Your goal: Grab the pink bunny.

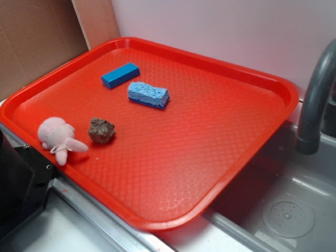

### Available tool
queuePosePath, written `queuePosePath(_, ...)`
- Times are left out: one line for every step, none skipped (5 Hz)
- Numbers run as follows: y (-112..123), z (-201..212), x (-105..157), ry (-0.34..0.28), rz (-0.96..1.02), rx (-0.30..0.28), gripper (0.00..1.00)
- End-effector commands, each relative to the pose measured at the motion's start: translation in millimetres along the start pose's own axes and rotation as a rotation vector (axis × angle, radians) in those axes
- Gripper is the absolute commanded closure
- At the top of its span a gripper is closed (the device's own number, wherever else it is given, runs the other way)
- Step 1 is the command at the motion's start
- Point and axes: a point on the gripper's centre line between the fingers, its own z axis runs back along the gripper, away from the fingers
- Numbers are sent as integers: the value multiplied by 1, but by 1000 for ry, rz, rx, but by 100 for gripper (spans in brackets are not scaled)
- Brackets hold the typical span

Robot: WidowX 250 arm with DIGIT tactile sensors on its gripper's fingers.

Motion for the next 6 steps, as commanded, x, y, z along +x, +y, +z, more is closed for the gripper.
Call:
queuePosePath(0, 0, 0, 0, 0, 0, 0)
queuePosePath(28, -48, -10, 19, 249, 29, 0)
queuePosePath(34, -82, -13, -62, 498, -4, 0)
queuePosePath(36, -103, -18, -67, 744, 6, 0)
queuePosePath(45, -136, -22, -39, 834, -31, 0)
queuePosePath(49, -166, -16, -14, 747, -15, 0)
